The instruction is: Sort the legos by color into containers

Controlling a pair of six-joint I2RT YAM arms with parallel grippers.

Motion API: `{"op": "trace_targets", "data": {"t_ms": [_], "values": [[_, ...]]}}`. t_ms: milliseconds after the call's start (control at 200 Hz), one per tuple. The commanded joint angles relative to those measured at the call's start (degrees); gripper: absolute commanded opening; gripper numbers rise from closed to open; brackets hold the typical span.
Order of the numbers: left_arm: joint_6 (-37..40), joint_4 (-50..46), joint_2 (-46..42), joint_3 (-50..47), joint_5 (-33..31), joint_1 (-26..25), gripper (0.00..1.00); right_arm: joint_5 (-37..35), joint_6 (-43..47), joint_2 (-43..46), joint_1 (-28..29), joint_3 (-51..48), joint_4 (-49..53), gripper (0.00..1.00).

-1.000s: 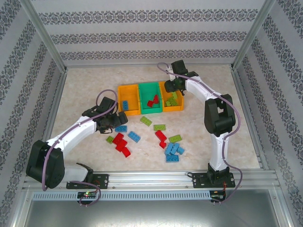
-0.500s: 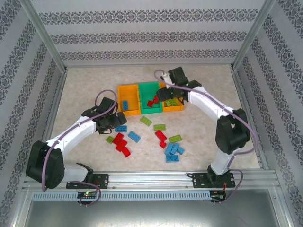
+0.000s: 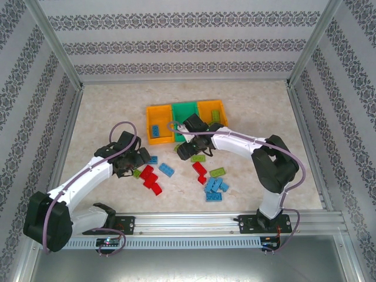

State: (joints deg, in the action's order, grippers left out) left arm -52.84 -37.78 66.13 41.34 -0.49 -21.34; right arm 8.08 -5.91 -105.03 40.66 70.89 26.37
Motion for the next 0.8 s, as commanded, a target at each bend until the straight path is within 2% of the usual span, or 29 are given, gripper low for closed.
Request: {"op": "trace_targets", "data": {"t_ms": [0, 405, 550, 649, 794], "values": [[-1.7, -2.4, -1.1, -1.1, -1.2, 0.6, 0.99, 0.2, -0.6, -2.4, 0.7, 2.7, 0.1, 0.70], [-1.7, -1.4, -1.6, -2.0, -0.9, 0.7, 0.99, -3.8, 2.2, -12.8, 1.9, 10.3, 3.2, 0.68], [-1.5, -1.9, -2.0, -1.8, -1.4, 0.7, 0.99, -7.7, 4.2, -14.9, 3.6, 11.0, 5.8, 0.57], [-1.5, -2.3, -2.6, -1.9, -2.0, 0.7, 0.99, -10.1, 5.3, -15.7, 4.5, 10.7, 7.3, 0.45], [-1.6, -2.5, -3.1, -2.0, -2.1, 0.7, 0.99, -10.6, 5.5, -15.4, 4.8, 10.1, 8.0, 0.33]]}}
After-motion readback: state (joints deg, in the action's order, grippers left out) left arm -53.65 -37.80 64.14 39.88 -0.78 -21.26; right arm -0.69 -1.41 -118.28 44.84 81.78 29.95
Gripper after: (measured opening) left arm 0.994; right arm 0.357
